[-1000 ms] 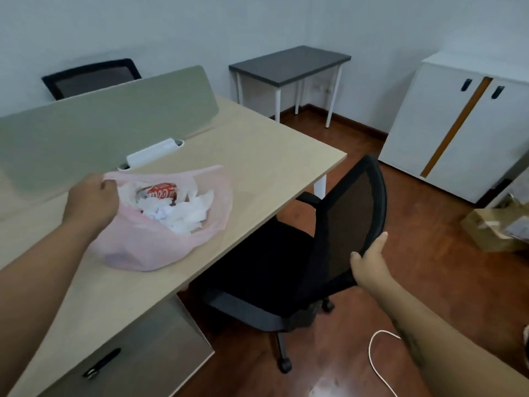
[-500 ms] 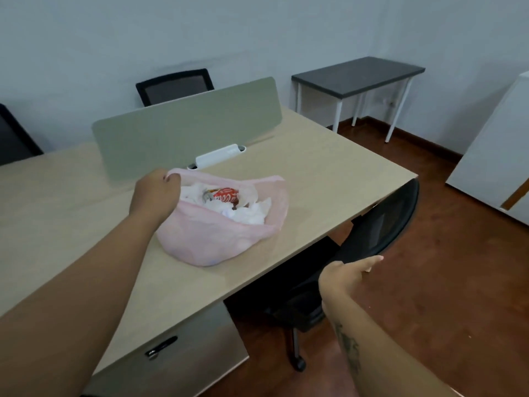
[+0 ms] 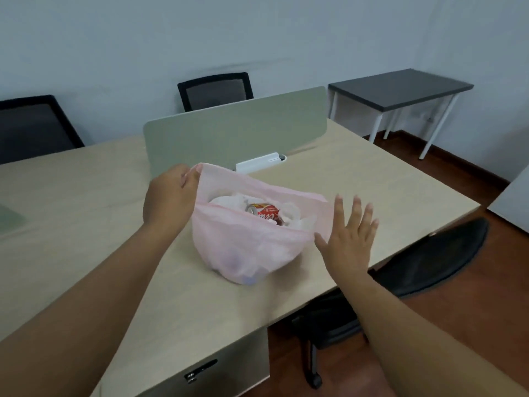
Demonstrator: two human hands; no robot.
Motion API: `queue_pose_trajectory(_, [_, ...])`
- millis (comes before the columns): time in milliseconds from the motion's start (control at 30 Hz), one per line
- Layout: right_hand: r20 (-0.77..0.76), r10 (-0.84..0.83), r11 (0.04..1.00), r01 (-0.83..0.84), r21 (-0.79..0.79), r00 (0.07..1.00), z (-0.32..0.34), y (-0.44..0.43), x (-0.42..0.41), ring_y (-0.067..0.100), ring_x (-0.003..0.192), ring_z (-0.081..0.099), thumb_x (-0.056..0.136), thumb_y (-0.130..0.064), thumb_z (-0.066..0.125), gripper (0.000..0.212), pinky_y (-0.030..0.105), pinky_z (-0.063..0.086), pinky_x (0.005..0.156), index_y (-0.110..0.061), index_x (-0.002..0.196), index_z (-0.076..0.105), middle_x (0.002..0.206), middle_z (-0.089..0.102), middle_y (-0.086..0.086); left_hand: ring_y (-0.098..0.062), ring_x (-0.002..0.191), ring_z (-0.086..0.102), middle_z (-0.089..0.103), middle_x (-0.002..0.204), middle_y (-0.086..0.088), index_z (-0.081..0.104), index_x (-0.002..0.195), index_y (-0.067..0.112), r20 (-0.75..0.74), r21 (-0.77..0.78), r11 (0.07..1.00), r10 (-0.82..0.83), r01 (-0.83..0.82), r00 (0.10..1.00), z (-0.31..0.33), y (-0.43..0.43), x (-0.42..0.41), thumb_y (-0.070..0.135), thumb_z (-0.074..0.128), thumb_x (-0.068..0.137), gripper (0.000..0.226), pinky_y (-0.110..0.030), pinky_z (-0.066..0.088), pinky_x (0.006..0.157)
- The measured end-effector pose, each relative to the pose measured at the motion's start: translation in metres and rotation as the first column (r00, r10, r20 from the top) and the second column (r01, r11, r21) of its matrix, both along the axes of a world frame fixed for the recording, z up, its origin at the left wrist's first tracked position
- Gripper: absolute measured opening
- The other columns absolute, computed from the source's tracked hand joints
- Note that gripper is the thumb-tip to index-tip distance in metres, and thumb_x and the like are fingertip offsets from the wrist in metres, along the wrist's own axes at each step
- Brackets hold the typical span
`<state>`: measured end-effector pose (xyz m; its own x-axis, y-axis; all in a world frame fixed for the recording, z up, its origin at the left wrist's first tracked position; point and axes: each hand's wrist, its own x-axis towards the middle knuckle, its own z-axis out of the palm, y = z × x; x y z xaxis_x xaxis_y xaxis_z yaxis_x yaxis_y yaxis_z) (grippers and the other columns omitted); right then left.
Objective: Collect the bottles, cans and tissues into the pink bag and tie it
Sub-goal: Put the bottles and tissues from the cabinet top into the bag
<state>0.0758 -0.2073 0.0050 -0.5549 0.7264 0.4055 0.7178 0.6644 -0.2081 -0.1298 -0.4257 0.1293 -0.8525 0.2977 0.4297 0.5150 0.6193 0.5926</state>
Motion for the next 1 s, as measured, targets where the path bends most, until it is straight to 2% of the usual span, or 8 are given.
queue_pose_trajectory(100, [0.073,0.002,0.99,0.008,-0.143,0.997,0.019,0.018,-0.051,0.047,0.145,0.005,0.076,-0.054,0.071,0.103,0.058,0.009,0.114,-0.024,0.154,0.011,0.16,0.01,0.018,-0.022,0.064,0.048,0.058,0.066,-0.007,0.06,0.069,0.008,0.087,0.016,0.996,-0.086,0.085,0.992,0.005,-0.017,-0.011,0.032,0.074,0.081,0.03,-0.03,0.034,0.055])
queue_pose_trajectory(167, [0.108,0.017,0.963,0.012,-0.268,0.994,0.016,0.032,-0.073,0.046,0.142,0.015,0.083,-0.044,0.067,0.069,0.056,0.013,0.113,-0.027,0.144,0.039,0.156,0.023,0.014,-0.02,0.065,0.05,0.062,0.068,-0.006,0.065,0.07,0.011,0.107,-0.045,0.989,-0.136,0.142,0.985,0.011,-0.026,-0.019,0.023,0.08,0.077,0.02,-0.026,0.035,0.055])
queue_pose_trajectory(233, [-0.043,0.0,0.882,-0.02,-0.472,0.999,0.017,0.043,-0.086,0.043,0.121,0.045,0.091,-0.02,0.054,0.015,0.047,0.036,0.098,-0.021,0.103,0.063,0.128,0.054,0.014,-0.02,0.07,0.054,0.065,0.074,-0.005,0.067,0.073,0.014,0.092,-0.112,0.989,-0.082,0.092,0.992,0.014,-0.034,-0.029,0.02,0.077,0.078,0.013,-0.022,0.037,0.057])
queue_pose_trajectory(300, [-0.267,0.042,0.807,-0.191,-0.56,0.963,0.039,0.05,-0.107,0.039,0.091,0.058,0.088,-0.008,0.043,0.018,0.037,0.041,0.071,-0.015,0.073,0.046,0.093,0.06,0.016,-0.023,0.077,0.058,0.065,0.08,-0.004,0.068,0.077,0.018,0.077,-0.176,0.984,0.028,-0.014,0.997,0.02,-0.04,-0.043,0.016,0.07,0.083,0.007,-0.023,0.039,0.058])
queue_pose_trajectory(500, [-0.296,0.414,0.812,-0.496,-0.309,0.861,0.163,0.058,-0.193,0.034,0.08,0.051,0.093,-0.007,0.038,0.013,0.034,0.036,0.065,-0.011,0.096,0.05,0.085,0.05,0.009,-0.028,0.079,0.056,0.063,0.099,-0.013,0.069,0.1,0.01,0.127,0.104,0.932,0.334,-0.348,0.934,0.099,-0.049,-0.097,0.011,0.046,0.096,0.024,-0.031,0.045,0.065])
queue_pose_trajectory(700, [-0.312,0.723,0.599,-0.785,-0.161,0.616,0.229,0.013,-0.248,0.031,0.071,0.049,0.098,-0.015,0.035,0.015,0.037,0.036,0.06,-0.01,0.086,0.043,0.082,0.054,0.011,-0.01,0.054,0.053,0.049,0.078,0.001,0.051,0.081,0.021,0.491,0.474,0.616,0.408,-0.629,0.769,0.144,-0.09,-0.093,0.01,0.041,0.098,0.022,-0.015,0.043,0.045])
queue_pose_trajectory(800, [-0.297,0.81,0.497,-0.861,-0.106,0.505,0.268,-0.037,-0.276,0.032,0.075,0.052,0.099,-0.02,0.035,0.023,0.037,0.04,0.062,-0.013,0.079,0.042,0.083,0.055,0.01,-0.017,0.055,0.044,0.05,0.076,-0.005,0.056,0.086,0.008,0.299,0.484,0.546,0.631,-0.684,0.715,0.184,-0.147,-0.072,0.012,0.041,0.095,0.018,-0.02,0.04,0.055])
queue_pose_trajectory(1000, [-0.325,0.887,0.353,-0.935,0.024,0.327,0.349,-0.181,-0.302,0.031,0.08,0.05,0.098,-0.028,0.033,0.027,0.035,0.038,0.068,-0.012,0.087,0.051,0.089,0.052,0.009,-0.029,0.071,0.049,0.054,0.076,-0.009,0.053,0.075,0.006,-0.309,0.034,0.511,0.823,-0.859,0.477,0.263,-0.312,0.045,0.025,0.044,0.095,0.029,-0.036,0.033,0.059])
